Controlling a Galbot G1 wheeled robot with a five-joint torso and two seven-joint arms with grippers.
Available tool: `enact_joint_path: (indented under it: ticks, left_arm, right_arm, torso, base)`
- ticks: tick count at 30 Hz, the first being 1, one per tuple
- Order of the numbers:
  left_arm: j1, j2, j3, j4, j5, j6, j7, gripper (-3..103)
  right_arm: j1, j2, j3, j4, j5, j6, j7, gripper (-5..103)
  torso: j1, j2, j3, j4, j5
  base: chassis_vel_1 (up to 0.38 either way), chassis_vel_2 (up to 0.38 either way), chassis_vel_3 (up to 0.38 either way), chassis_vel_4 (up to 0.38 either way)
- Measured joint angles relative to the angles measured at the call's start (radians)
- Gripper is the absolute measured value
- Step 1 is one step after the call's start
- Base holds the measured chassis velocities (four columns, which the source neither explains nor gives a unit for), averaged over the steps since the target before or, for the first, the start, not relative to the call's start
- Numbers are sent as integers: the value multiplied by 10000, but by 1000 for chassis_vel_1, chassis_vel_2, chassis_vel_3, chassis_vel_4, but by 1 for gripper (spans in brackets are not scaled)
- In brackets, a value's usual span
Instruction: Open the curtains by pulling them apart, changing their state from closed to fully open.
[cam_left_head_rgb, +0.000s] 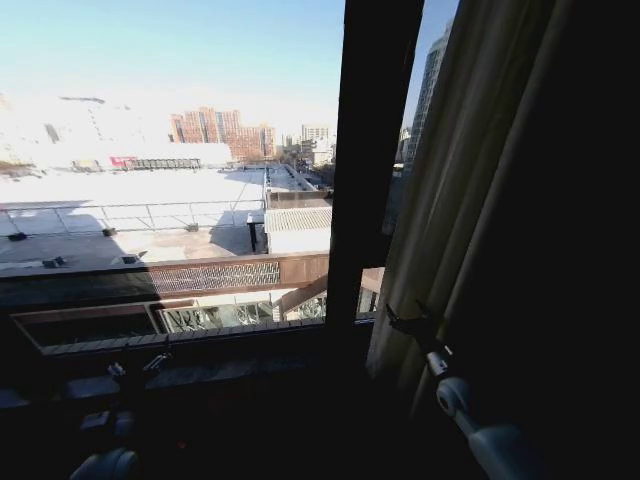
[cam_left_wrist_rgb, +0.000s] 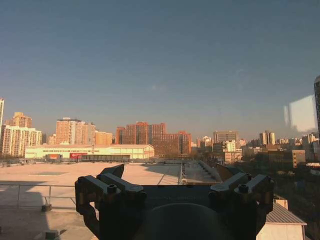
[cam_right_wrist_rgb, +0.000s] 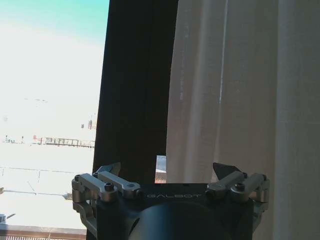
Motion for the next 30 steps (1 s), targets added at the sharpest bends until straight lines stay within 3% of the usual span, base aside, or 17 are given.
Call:
enact_joint_path:
  ticks: [11,30]
  left_arm:
    - [0,0,-1,0,0,0,-1,100]
    - [0,0,-1,0,0,-1,0,100]
  right_arm:
    - [6,1,-1,-7,-2,10,-2,100]
    - [11,1,-3,-13,-2,12,-4,100]
  torso:
    - [-3,1,0,0,-5]
    - [-1,1,0,1,-4]
  base:
    - [285,188,-284,-203]
    - [379,323,-366,-331]
